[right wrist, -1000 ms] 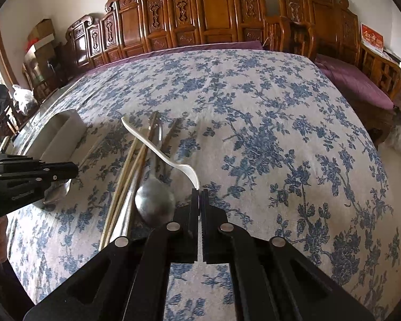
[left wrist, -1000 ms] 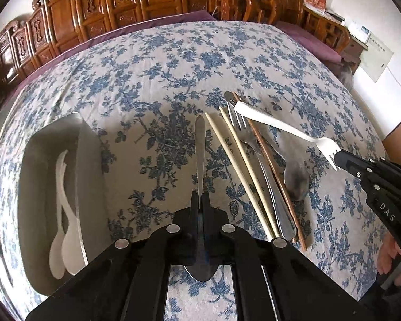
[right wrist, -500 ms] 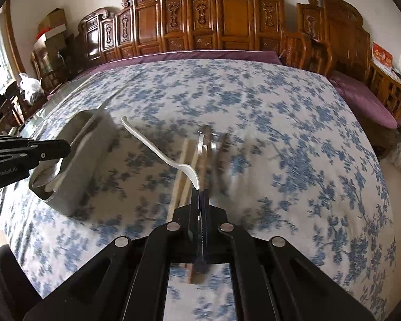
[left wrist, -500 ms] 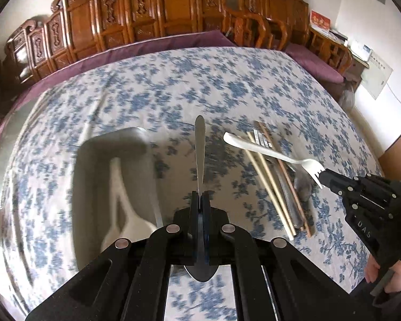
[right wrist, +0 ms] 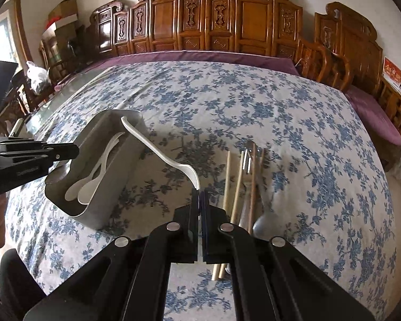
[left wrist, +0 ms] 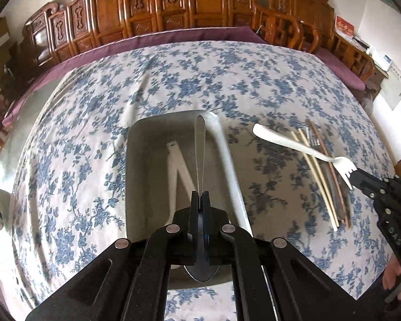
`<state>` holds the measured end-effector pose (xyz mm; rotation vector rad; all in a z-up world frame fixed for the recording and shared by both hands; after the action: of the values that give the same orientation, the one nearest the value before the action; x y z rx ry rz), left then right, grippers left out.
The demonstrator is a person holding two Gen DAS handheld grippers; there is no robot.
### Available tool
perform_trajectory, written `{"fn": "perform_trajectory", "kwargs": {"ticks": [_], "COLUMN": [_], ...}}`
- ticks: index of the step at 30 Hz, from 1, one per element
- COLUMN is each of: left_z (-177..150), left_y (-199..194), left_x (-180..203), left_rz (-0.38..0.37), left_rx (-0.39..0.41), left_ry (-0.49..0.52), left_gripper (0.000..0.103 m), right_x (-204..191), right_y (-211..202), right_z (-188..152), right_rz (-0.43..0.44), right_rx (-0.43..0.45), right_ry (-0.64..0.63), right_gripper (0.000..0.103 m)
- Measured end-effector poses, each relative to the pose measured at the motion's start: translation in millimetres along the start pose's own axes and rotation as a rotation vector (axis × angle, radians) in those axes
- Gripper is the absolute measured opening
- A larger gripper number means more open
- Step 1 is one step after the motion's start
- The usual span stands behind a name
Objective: Organize utensils
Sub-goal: 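Lower the metal spoon into the tray and open the left gripper while the right carries the fork toward it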
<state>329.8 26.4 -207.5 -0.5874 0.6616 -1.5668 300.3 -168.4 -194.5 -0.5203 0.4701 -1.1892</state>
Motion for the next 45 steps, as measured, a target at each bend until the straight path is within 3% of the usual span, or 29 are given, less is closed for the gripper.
{"fn": "perform_trajectory", "kwargs": {"ticks": [13,15,23,31,45], "left_z": [-10,-10,-9,-11,-19], "left_y": [29,27,-8,-47,-73], "left_x": [-24,-27,-49,-89,-130], "left_rz": [-0.005,-0.004,-0.007,0.011,0.034], "left_rx": [-0.054,-0.051,0.008,0.066,0.114], "left_ry": [-0.043,-0.047,-0.058,-0.07,-0.087], "left_gripper": [0.003,0.008,0.015,0.016,0.016], "right_x": [-25,-30,-62,-109,-160], "right_y": [15,17,30,57,89], "right_z": [6,8,17,32,40], "right_rz": [-0.007,-0.009,-0.035,-0.087,-0.17], "right_rx": [-0.034,-0.036,-0.047,-0.073,-0.104], "right_ry": [-0.051,-0.06,-0.114,-0.213,-0.396], "right_gripper": [0.002,0.002,0.002,0.002,0.002]}}
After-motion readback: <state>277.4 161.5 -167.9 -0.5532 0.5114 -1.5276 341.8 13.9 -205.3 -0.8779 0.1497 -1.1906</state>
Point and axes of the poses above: each gripper's, at about its wrist camera, not at the fingertips, and y roughly the way its jaws point, x to its right, z to its top, the point moved 1 cm from there along y, roughly the way its jaws point, and after that the axes turned 15 degrees about x, right-handed, at the moved point
